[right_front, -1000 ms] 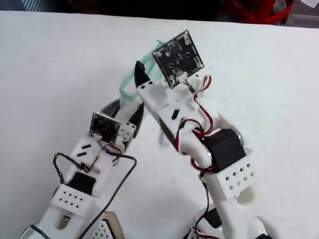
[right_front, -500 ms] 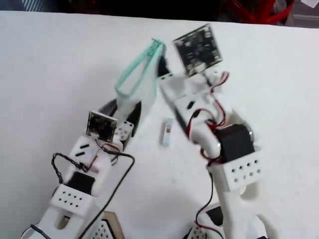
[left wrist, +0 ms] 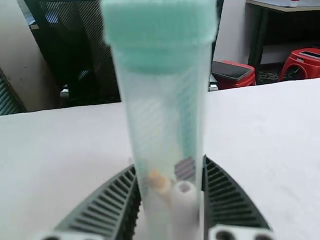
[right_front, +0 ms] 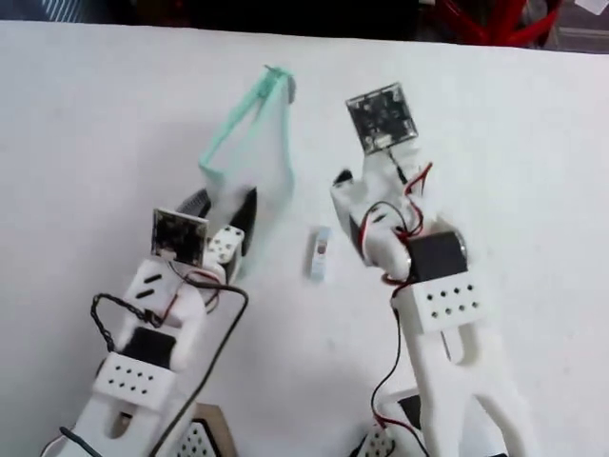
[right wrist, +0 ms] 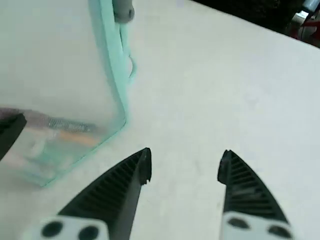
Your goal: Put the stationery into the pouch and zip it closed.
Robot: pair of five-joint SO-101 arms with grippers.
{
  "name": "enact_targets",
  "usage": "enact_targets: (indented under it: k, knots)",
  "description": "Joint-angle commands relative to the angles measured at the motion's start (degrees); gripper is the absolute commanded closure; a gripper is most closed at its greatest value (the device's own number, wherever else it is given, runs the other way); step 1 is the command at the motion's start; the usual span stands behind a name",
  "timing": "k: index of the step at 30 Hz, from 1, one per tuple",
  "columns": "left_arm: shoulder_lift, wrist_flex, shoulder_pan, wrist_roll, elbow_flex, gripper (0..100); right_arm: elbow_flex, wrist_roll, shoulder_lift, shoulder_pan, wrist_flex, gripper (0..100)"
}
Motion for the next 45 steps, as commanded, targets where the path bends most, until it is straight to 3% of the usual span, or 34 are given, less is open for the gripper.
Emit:
enact_targets:
  k: [1, 8, 16, 26, 45]
  knots:
    - [-0.7, -1.1, -1.5, 2.0, -1.8, 83, 0.0, 0.2, -1.0, -2.3, 0.2, 78.7]
    - [-0.7, -0.9, -1.1, 2.0, -1.5, 83, -2.7, 3.3, 9.8, -7.0, 2.2, 78.7]
    - [-0.5, -0.6, 0.3, 2.0, -1.3, 83, -13.5, -12.3, 29.4, -4.4, 12.0, 78.6]
    - [-0.7, -0.7, 4.3, -1.2, 0.4, 83, -24.3, -15.1, 49.6, -3.0, 13.8, 78.9]
    - [-0.7, -1.1, 3.9, -1.3, 0.6, 83, -25.2, -21.3, 53.4, -5.5, 8.2, 78.9]
